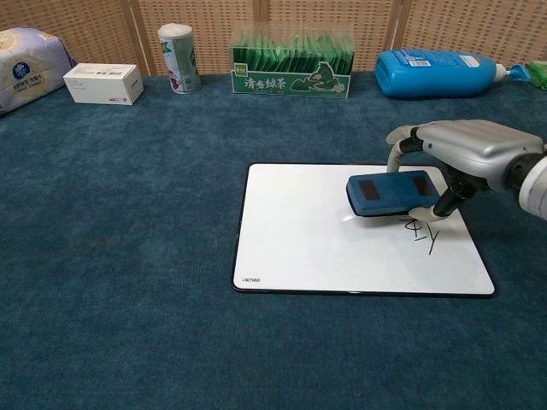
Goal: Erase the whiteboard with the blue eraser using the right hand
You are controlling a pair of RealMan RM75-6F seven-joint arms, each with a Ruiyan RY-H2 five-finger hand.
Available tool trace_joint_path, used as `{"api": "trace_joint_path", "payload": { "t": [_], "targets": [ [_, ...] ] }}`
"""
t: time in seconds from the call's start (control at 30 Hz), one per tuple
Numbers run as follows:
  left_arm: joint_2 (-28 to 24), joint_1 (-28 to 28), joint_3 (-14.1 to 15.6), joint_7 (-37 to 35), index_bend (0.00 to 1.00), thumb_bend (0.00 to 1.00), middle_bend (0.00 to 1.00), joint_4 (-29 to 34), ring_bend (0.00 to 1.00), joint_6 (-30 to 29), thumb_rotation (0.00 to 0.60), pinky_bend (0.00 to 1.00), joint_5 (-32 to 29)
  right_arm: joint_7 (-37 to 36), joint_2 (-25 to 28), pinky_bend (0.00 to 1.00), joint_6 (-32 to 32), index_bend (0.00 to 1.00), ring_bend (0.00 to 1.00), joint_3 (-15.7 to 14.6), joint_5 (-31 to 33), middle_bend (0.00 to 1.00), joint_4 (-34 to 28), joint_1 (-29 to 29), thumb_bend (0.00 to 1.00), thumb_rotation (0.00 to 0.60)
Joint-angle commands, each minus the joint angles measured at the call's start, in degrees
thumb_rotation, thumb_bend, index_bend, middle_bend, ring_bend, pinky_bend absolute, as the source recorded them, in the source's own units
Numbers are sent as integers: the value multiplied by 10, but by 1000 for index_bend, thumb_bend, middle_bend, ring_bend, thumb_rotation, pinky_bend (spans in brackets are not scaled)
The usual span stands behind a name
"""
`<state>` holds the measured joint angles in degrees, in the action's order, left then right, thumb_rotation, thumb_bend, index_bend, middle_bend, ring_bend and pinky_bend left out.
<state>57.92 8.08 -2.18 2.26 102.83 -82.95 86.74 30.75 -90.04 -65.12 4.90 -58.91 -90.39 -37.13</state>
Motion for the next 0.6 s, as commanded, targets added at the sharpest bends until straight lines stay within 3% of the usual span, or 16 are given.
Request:
{"api": "trace_joint_path", "payload": {
  "t": [0.03, 0.6],
  "targets": [
    [-1, 1, 0, 2, 357, 266, 297, 2, 262, 0, 600, 85, 1, -10, 0, 0, 5, 752, 0, -5, -4, 103, 7, 6, 375, 600],
    [-6, -3, -1, 5, 356, 263, 296, 12, 262, -8, 600, 85, 6, -31, 18, 0, 32, 758, 0, -27, -17, 103, 32, 30, 377, 600]
  ]
}}
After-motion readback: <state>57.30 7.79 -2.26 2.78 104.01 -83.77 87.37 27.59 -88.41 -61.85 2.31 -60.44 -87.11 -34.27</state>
